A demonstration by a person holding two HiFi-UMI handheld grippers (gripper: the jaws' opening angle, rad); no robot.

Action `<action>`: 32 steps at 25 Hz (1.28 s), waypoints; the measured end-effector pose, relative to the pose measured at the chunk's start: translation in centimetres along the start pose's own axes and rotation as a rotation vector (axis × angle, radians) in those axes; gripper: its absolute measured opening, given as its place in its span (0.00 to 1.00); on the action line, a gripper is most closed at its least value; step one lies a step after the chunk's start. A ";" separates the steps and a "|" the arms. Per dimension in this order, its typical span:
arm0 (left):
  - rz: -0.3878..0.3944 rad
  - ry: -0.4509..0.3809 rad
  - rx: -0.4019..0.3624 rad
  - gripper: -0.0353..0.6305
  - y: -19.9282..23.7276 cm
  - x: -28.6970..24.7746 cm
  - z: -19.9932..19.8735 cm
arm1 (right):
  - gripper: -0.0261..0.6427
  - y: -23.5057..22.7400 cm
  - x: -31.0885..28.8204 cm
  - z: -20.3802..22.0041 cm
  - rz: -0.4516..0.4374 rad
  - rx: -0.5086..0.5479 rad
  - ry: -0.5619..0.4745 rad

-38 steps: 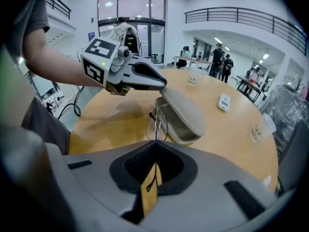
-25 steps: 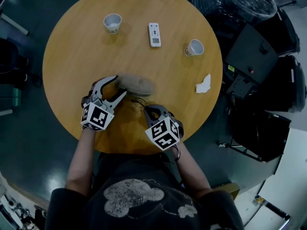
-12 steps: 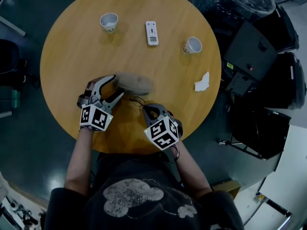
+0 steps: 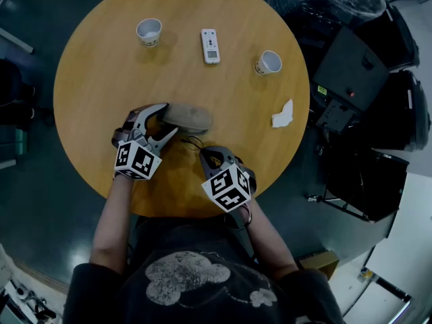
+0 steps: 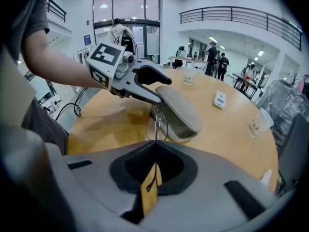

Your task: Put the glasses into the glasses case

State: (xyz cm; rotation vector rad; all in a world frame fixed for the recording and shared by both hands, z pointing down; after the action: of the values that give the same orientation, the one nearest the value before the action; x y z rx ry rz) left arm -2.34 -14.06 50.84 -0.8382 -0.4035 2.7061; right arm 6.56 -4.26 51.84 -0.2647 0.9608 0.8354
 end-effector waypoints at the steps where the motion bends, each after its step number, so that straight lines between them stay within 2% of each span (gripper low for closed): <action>1: 0.004 -0.002 0.002 0.46 0.0 0.0 0.0 | 0.02 0.0 0.1 -0.1 0.001 0.003 -0.004; 5: 0.016 0.007 -0.007 0.37 0.1 0.1 -0.5 | 0.02 -0.2 0.8 -0.8 0.014 0.027 -0.021; 8: -0.004 0.009 -0.003 0.32 0.5 0.6 -0.8 | 0.02 -0.4 1.6 -1.2 0.047 0.072 -0.030; 13: 0.013 0.054 0.015 0.13 0.3 0.7 -0.3 | 0.02 -1.0 2.0 -1.5 0.121 0.146 -0.021; 17: 0.001 0.071 0.049 0.12 -0.3 0.9 0.3 | 0.02 -0.9 2.1 -2.1 0.127 0.176 -0.023; 20: -0.006 0.077 0.043 0.12 -0.5 1.0 0.4 | 0.02 -0.7 3.0 -2.6 0.132 0.178 -0.046; 24: -0.002 0.078 0.037 0.12 -0.6 1.0 0.3 | 0.02 -2.3 5.2 -4.2 0.203 0.174 -0.125; 27: 0.002 0.075 0.032 0.12 -0.8 0.9 0.2 | 0.02 -3.8 5.6 -6.0 0.257 0.209 -0.195; 29: 0.004 0.072 0.030 0.12 -0.8 0.8 0.2 | 0.02 -4.3 4.7 -6.8 0.254 0.248 -0.219; 32: 0.003 0.069 0.032 0.12 -0.9 0.7 0.3 | 0.02 -4.0 2.9 -7.2 0.204 0.299 -0.230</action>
State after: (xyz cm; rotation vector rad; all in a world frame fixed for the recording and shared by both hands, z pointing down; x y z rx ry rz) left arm -2.87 -13.08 51.01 -0.9207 -0.3429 2.6702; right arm 5.85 -9.36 44.79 0.1861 0.8908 0.8731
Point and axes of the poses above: the fingertips, and each gripper's own axes: x backward along the fingers, y to its left, z out of its underside, the point moved 3 cm from there along x, backward along the fingers, and after that the axes turned 8 degrees about z, right-handed, at the moved point
